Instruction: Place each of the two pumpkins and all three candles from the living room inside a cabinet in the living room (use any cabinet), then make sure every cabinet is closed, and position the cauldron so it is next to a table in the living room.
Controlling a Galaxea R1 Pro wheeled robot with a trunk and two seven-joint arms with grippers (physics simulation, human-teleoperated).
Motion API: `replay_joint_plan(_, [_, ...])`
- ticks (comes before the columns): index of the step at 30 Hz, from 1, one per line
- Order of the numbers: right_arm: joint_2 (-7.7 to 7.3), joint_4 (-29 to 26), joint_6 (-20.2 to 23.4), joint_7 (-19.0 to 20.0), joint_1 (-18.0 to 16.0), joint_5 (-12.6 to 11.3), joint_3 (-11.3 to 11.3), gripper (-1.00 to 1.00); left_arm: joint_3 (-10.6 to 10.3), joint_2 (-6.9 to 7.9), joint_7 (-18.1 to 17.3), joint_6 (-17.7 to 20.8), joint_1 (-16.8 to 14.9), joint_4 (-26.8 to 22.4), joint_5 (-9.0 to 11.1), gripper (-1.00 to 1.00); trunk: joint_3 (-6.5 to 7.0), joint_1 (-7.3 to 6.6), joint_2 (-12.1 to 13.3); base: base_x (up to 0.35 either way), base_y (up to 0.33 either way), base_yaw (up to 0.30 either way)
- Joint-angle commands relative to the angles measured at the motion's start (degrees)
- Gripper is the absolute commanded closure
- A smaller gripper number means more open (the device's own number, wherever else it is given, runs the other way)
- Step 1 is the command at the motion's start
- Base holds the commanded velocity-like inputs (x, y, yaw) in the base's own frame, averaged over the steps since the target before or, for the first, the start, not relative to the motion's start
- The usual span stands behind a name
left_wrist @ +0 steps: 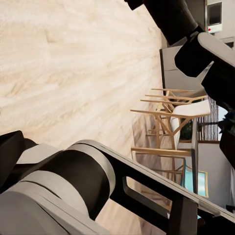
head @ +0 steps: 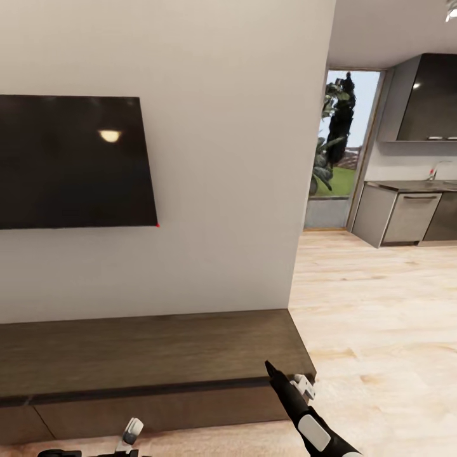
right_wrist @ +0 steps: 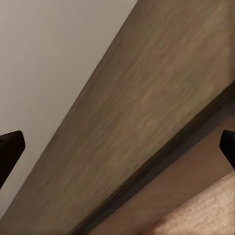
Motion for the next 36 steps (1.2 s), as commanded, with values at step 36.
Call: replay_joint_plan(36, [0.00, 0.5, -1.2, 0.4, -0.1, -4.8, -1.2, -1.00, 0.0, -0.03, -0.4, 0.6, 0.0, 0.0, 0.2, -1.00, -6.53, 7.91, -14.5, 0.000, 0.000, 0.000])
